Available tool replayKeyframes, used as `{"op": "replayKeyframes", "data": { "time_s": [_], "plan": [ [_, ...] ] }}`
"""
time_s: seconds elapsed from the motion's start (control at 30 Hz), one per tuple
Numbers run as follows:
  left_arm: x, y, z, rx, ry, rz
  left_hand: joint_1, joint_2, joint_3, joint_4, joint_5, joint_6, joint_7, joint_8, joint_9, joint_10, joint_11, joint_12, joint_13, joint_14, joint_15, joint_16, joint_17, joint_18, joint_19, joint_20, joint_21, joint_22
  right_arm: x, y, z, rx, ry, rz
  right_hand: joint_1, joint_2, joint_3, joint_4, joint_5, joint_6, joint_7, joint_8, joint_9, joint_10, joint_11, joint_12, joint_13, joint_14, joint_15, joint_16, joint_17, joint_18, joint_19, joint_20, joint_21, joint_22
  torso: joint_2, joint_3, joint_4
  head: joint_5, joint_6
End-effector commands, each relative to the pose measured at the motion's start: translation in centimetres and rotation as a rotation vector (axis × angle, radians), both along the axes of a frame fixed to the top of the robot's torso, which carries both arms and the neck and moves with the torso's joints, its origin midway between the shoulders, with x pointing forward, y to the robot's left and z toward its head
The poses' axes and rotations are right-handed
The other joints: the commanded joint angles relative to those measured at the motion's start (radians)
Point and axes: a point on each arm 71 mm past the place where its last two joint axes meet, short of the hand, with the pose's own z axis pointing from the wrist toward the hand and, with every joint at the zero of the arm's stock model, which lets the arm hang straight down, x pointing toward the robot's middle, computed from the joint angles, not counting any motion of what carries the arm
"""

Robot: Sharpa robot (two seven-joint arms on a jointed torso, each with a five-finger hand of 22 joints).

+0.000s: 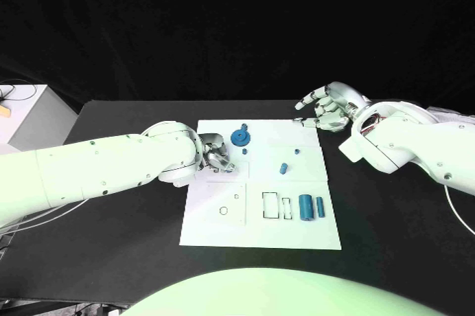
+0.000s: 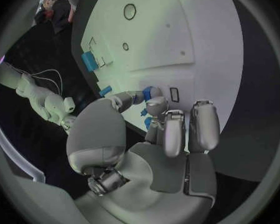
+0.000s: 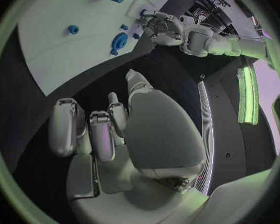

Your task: Assemble the parts on the task board

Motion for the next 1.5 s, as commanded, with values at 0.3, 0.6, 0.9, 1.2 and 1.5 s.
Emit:
{"op": "replayKeyframes", "data": {
  "time_s": [0.3,0.6,0.9,1.2,1.5],
  "plan": [
    [-0.3,-0.2,-0.4,0.004,0.008,-0.018,-0.055,-0.033,-0.067,-0.061,-0.012,0.003,-0.027,-0.028,0.015,-0.017,-0.004,-0.013,-0.018,0.092,-0.009,-0.005,0.220,-0.009,0.006,-0.005,-0.005,-0.006,-0.1,0.1,-0.1,-0.009,0.000,0.017,-0.009,0.002,0.005,-0.001,0.004,-0.001,-0.002,0.004,-0.002,-0.005,-0.004,-0.001,0.032,0.067,0.002,-0.006,0.144,0.009,-0.009,-0.001,-0.004,0.050,-0.001,-0.0011,-0.0001,-0.003,0.000],
    [-0.5,0.3,-0.3,0.012,0.004,-0.021,-0.049,-0.057,-0.201,-0.004,-0.012,0.013,-0.024,-0.042,0.017,-0.023,-0.003,-0.011,-0.018,0.092,-0.007,-0.005,0.220,-0.009,0.008,-0.005,-0.008,-0.006,-0.1,0.0,-0.2,-0.008,0.000,0.015,-0.010,0.001,0.005,-0.001,0.004,-0.002,-0.002,0.004,-0.002,-0.006,-0.004,-0.002,0.031,0.067,0.002,-0.006,0.143,0.009,-0.009,-0.001,-0.005,0.049,-0.001,-0.0020,0.0004,-0.007,0.000],
    [-0.6,0.6,0.5,-0.002,-0.018,-0.012,-0.042,-0.060,-0.254,0.032,-0.015,0.018,-0.024,-0.048,0.019,-0.022,-0.003,-0.008,-0.015,0.093,-0.007,-0.004,0.223,-0.009,0.009,-0.005,-0.008,-0.005,-0.1,-0.1,-0.3,-0.004,0.004,0.012,-0.013,0.001,0.005,0.000,0.004,-0.003,-0.001,0.003,-0.003,-0.006,-0.004,-0.002,0.031,0.067,0.002,-0.007,0.143,0.009,-0.010,-0.001,-0.006,0.048,-0.001,-0.0021,0.0004,-0.008,0.000],
    [-0.4,0.9,1.5,-0.014,-0.040,-0.007,-0.036,-0.066,-0.287,0.062,-0.024,0.020,-0.024,-0.053,0.020,-0.021,-0.003,-0.006,-0.013,0.093,-0.007,-0.003,0.225,-0.009,0.011,-0.005,-0.008,-0.003,-0.2,-0.2,-0.4,-0.003,0.006,0.011,-0.015,0.000,0.005,0.000,0.003,-0.005,-0.001,0.003,-0.003,-0.006,-0.003,-0.002,0.030,0.066,0.002,-0.007,0.142,0.009,-0.010,-0.001,-0.008,0.047,-0.001,-0.0008,-0.0003,-0.009,0.000],
    [-0.4,1.4,2.4,-0.017,-0.028,-0.017,0.022,-0.067,-0.387,0.155,-0.185,0.024,-0.022,-0.065,0.026,-0.023,0.000,-0.007,-0.016,0.093,-0.005,-0.002,0.225,-0.009,0.011,-0.003,-0.010,-0.002,-0.2,-0.3,-0.5,-0.003,0.008,0.008,-0.015,0.000,0.005,0.000,0.003,-0.005,-0.001,0.003,-0.003,-0.006,-0.003,-0.002,0.030,0.066,0.002,-0.007,0.142,0.009,-0.010,-0.001,-0.008,0.047,-0.002,-0.0013,0.0002,-0.011,0.002]
  ]
}}
